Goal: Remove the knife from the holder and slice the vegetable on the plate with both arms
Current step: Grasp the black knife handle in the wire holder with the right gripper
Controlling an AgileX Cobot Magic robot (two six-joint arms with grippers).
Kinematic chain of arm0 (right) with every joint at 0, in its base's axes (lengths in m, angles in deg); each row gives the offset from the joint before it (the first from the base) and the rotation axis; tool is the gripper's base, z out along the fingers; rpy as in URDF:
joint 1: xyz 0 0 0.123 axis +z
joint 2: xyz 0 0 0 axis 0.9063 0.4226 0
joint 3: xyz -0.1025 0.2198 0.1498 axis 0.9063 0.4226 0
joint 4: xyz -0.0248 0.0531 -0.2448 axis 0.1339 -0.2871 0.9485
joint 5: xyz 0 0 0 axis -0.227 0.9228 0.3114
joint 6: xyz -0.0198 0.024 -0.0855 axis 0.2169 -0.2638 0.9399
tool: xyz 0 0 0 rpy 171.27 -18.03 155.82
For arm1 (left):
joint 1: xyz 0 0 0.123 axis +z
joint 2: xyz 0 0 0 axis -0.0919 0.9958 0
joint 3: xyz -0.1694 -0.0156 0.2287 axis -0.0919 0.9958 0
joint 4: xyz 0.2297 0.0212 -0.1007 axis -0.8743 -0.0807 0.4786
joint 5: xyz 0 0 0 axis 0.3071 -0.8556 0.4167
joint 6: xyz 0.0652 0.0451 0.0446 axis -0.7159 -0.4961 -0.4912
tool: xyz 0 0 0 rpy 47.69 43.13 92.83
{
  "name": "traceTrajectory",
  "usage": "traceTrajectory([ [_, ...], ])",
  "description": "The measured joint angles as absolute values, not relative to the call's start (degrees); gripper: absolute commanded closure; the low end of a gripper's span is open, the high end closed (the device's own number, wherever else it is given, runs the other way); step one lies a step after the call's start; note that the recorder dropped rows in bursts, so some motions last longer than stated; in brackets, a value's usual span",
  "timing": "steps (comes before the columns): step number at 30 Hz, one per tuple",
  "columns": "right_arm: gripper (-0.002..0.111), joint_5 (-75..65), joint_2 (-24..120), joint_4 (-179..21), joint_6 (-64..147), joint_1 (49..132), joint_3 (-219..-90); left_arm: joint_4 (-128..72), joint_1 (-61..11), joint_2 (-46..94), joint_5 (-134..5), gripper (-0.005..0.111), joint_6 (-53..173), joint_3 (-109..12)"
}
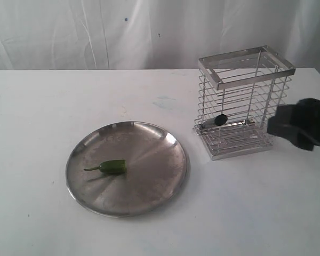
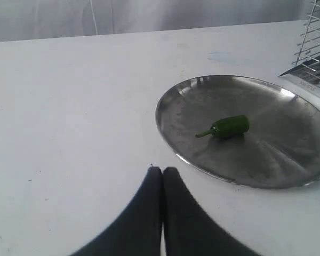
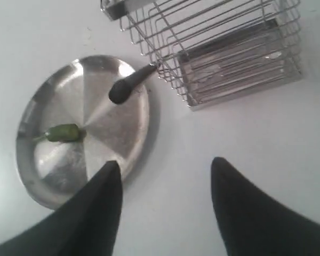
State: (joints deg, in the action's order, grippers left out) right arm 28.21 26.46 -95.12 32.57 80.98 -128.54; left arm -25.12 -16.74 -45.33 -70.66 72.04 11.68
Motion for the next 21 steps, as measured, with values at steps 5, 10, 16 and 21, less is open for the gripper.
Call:
traceTrajectory([
  [5, 0.061, 19.68, 35.19, -109.72, 32.92, 81.09, -129.54, -25.12, -16.74, -45.33, -70.66, 0.107, 72.04, 11.68],
  [10, 0.061, 15.92, 43.86, -120.66, 34.66, 84.25, -133.48, -25.12, -16.74, -45.33, -70.66, 0.107, 72.04, 11.68],
  [16, 0.061, 13.71, 49.70, -123.22, 34.77, 85.94, -133.92, -25.12, -16.74, -45.33, -70.66, 0.107, 72.04, 11.68],
  [21, 0.061, 11.39, 52.07, -123.22, 34.77, 86.03, -133.92, -25.12, -16.74, -45.33, -70.66, 0.107, 72.04, 11.68],
])
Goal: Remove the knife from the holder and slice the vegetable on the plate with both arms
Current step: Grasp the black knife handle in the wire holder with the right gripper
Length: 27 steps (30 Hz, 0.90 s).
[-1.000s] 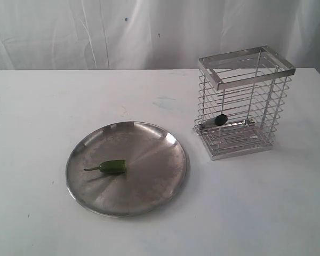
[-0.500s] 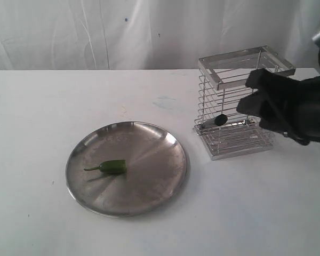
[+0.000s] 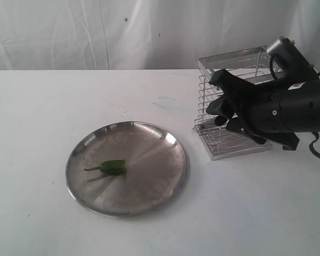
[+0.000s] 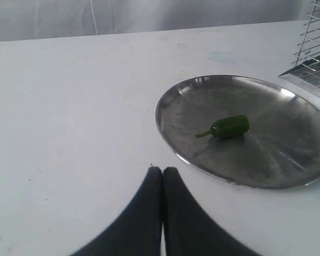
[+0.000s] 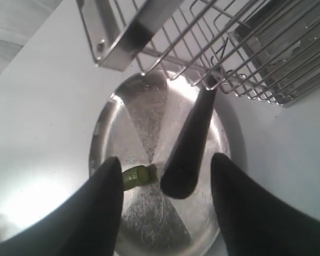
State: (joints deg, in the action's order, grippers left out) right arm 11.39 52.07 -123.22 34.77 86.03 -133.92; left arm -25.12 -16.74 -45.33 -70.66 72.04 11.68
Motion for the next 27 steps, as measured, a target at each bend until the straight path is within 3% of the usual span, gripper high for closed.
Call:
traceTrajectory([
  [17, 0.061, 7.94, 60.17, -124.67, 34.88, 86.95, -136.05, -25.12, -16.74, -45.33, -70.66, 0.107, 72.04, 11.68],
  [23, 0.076, 7.52, 62.75, -124.67, 35.33, 87.08, -137.90, -25.12, -16.74, -45.33, -70.66, 0.107, 72.04, 11.68],
  [27, 0.080, 6.66, 63.48, -124.67, 35.33, 87.21, -138.04, -25.12, -16.74, -45.33, -70.66, 0.107, 72.04, 11.68],
])
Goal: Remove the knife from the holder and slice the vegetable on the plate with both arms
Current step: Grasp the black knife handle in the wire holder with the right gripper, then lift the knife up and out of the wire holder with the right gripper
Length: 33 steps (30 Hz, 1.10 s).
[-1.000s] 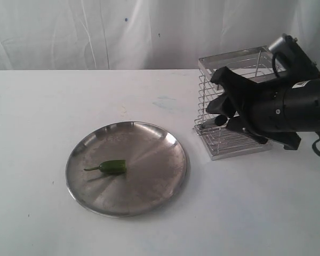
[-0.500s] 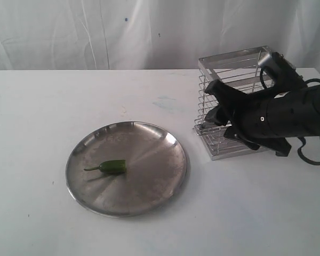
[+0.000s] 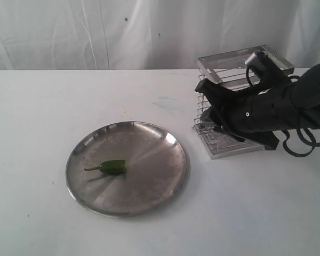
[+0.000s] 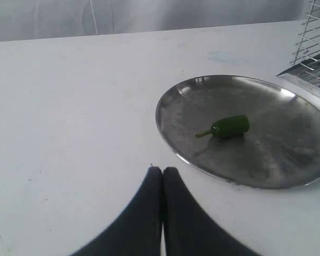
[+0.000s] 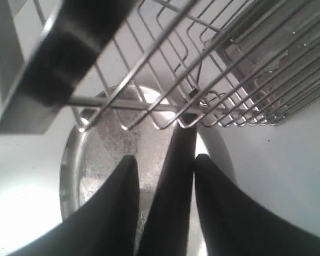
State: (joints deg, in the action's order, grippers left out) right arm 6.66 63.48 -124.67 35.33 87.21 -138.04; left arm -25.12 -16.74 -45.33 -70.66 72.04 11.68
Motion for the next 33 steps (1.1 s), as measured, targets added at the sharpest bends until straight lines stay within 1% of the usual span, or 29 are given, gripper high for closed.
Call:
traceTrajectory([
  [12, 0.097, 7.68, 64.00, -124.25, 41.22, 87.21, -139.26, -25.12, -16.74, -45.33, -70.66, 0.107, 72.04, 11.68],
  [16, 0.100, 8.70, 64.00, -123.53, 44.65, 87.21, -140.17, -25.12, -16.74, -45.33, -70.66, 0.107, 72.04, 11.68],
  [29, 0.102, 15.03, 64.24, -114.68, 53.85, 86.83, -147.06, -25.12, -16.74, -45.33, -70.66, 0.107, 72.04, 11.68],
  [33, 0.106, 17.30, 64.24, -109.52, 54.48, 86.03, -148.32, -25.12, -16.74, -45.33, -70.66, 0.107, 72.04, 11.68],
])
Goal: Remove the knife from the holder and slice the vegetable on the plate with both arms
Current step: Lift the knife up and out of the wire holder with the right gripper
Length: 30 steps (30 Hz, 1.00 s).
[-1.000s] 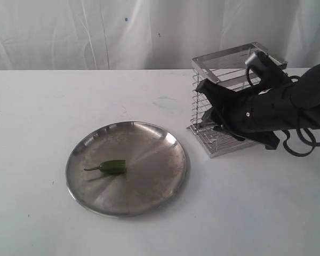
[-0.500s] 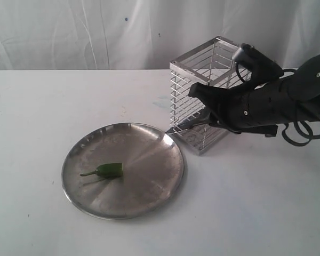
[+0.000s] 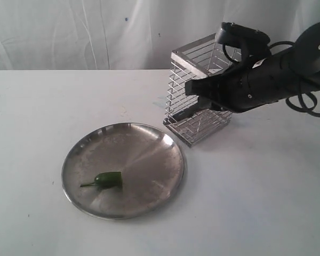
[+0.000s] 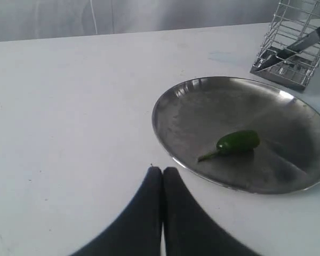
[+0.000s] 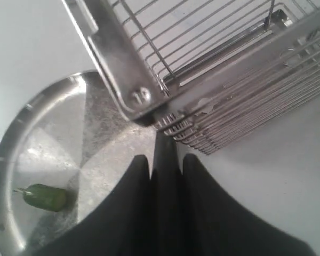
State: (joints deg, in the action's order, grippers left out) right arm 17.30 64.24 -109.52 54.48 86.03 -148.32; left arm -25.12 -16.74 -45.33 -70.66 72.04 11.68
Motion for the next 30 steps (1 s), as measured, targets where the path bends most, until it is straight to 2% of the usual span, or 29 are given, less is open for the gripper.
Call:
traceTrajectory([
  [17, 0.108, 23.07, 62.65, -94.11, 55.38, 82.90, -152.97, -25.12, -16.74, -45.33, -70.66, 0.107, 72.04, 11.68],
  [24, 0.108, 29.26, 56.89, -91.79, 55.38, 82.81, -153.85, -25.12, -16.74, -45.33, -70.66, 0.107, 72.04, 11.68],
  [30, 0.108, 34.02, 45.76, -89.35, 53.46, 82.81, -151.98, -25.12, -16.74, -45.33, -70.66, 0.107, 72.04, 11.68],
])
